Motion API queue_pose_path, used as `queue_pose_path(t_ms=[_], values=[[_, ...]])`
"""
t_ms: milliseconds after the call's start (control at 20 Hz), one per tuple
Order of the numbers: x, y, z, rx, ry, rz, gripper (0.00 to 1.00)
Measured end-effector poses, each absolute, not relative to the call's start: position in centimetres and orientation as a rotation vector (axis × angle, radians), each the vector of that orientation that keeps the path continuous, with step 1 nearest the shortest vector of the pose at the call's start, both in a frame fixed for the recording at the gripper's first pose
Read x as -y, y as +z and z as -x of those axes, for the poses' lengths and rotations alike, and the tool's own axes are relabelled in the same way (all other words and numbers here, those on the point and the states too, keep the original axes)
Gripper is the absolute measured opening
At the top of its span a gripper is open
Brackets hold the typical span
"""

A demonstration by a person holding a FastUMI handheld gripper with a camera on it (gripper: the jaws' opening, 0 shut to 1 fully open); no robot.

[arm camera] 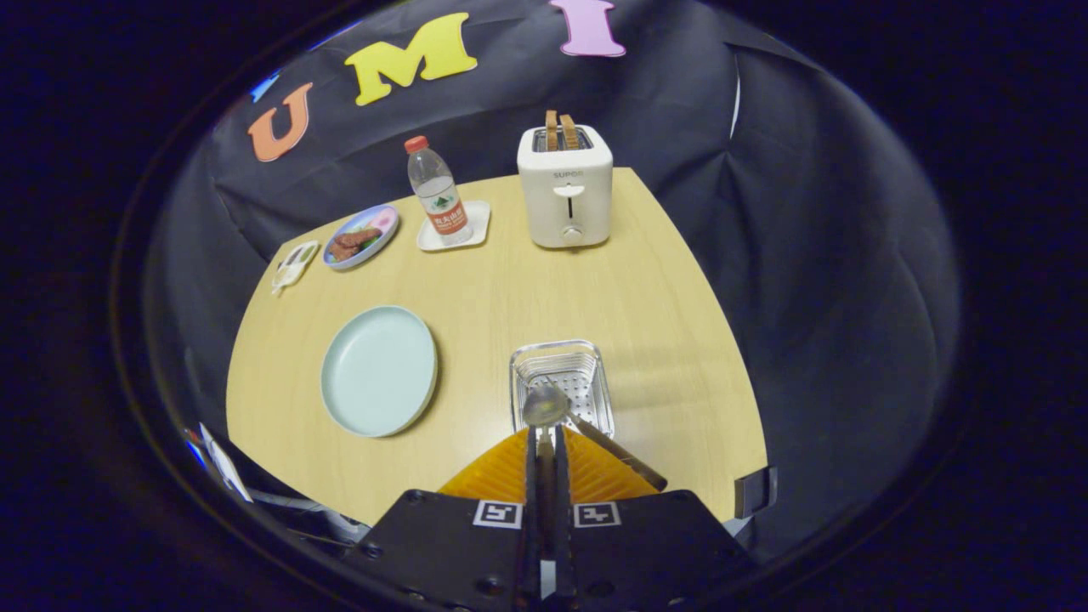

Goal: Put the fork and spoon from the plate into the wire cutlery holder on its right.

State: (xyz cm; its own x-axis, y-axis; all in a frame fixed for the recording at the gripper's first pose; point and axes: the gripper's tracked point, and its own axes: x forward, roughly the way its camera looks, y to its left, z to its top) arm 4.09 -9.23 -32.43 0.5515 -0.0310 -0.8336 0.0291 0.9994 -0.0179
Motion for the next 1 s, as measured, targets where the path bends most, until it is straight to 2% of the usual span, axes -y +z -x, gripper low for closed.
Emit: queue_pose_path(t_ms=[250,300,350,400,800,900,1000], values=[[8.7,-30.4,-5.6,-0.919,-0.046,0.022,0.07],[8.1,-29.8,-5.5,-0.902,-0.034,0.022,0.20],[7.8,-29.3,-5.6,-0.881,-0.029,0.032,0.26],[7.3,-28.6,-5.4,-0.855,-0.017,0.036,0.27],[0.6,-24.6,-3.1,-0.720,0.084,0.002,0.54],[-0.8,-23.5,-2.4,-0.692,0.089,-0.011,0.71],[-2.3,-22.1,-1.8,-0.652,0.092,-0.017,0.82]])
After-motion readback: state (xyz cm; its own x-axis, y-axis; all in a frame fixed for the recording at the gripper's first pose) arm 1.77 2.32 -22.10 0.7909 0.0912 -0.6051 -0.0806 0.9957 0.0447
